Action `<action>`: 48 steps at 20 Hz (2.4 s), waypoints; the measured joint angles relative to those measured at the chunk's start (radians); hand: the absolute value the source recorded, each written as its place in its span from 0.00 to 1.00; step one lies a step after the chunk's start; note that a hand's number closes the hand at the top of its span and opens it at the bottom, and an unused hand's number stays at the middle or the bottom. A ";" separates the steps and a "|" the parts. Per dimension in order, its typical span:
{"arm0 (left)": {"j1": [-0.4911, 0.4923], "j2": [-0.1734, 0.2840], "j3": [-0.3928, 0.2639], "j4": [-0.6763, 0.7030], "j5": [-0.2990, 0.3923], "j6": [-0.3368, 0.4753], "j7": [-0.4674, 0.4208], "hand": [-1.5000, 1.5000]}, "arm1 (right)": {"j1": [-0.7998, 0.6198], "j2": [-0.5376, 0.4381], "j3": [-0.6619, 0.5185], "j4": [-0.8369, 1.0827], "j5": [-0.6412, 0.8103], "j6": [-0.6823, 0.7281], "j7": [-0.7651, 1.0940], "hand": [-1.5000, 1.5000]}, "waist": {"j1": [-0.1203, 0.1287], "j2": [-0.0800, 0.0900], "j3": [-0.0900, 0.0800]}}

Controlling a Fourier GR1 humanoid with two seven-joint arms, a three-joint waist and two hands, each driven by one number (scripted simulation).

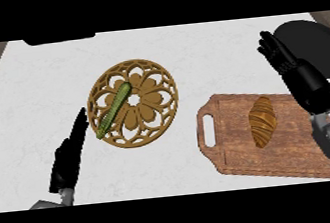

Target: Pick the croissant from the cutting board and place it in the pan

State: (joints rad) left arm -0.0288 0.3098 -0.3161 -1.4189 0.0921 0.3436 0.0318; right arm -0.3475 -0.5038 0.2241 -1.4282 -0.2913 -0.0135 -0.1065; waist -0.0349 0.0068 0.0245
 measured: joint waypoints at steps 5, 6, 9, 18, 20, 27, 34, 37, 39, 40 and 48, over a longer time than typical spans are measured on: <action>-0.029 -0.025 0.005 -0.065 0.016 -0.033 -0.065 0.50 | 0.062 -0.023 -0.110 0.004 -0.104 0.100 -0.114 1.00 | 0.017 -0.007 -0.017; -0.035 -0.032 0.012 -0.082 0.026 -0.038 -0.091 0.50 | 0.069 -0.030 -0.145 0.012 -0.141 0.129 -0.143 1.00 | 0.017 -0.007 -0.018; -0.029 -0.059 0.003 -0.117 0.049 -0.054 -0.122 0.50 | 0.149 -0.080 -0.217 0.060 -0.096 0.044 -0.152 0.00 | 0.001 -0.010 -0.023; -0.009 -0.078 0.026 -0.144 0.092 -0.132 -0.177 0.50 | 0.457 -0.164 -0.340 0.015 -0.025 0.104 -0.350 0.00 | 0.019 -0.009 -0.024; -0.011 -0.081 0.025 -0.155 0.088 -0.140 -0.167 0.50 | 0.470 -0.192 -0.351 0.006 0.007 0.117 -0.351 0.00 | 0.024 -0.009 -0.024; -0.023 -0.090 0.043 -0.117 0.089 -0.176 -0.193 0.50 | 0.411 -0.276 -0.281 -0.080 0.131 0.133 -0.155 0.00 | 0.037 -0.007 -0.026; -0.046 -0.108 0.032 -0.118 0.072 -0.177 -0.174 0.50 | 0.288 -0.328 -0.107 -0.099 0.315 0.187 0.067 0.00 | 0.054 -0.004 -0.026; -0.063 -0.112 0.039 -0.113 0.071 -0.181 -0.167 0.50 | 0.232 -0.307 -0.016 -0.081 0.406 0.211 0.130 0.00 | 0.057 -0.003 -0.026; -0.045 -0.111 0.042 -0.113 0.067 -0.184 -0.178 0.50 | 0.202 -0.290 0.029 -0.067 0.466 0.222 0.169 0.00 | 0.055 -0.004 -0.025; -0.039 -0.106 0.052 -0.115 0.073 -0.192 -0.179 0.50 | 0.193 -0.277 0.048 -0.065 0.494 0.225 0.192 0.00 | 0.053 -0.004 -0.025; -0.034 -0.154 0.063 -0.122 0.025 -0.187 -0.165 0.50 | 0.154 -0.155 0.066 -0.030 0.638 0.296 0.283 0.00 | 0.039 -0.007 -0.024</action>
State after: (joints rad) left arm -0.0630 0.1558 -0.2527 -1.5407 0.1168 0.1562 -0.1335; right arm -0.1939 -0.6586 0.2898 -1.4578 0.3465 0.2825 0.1763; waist 0.0044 0.0003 0.0000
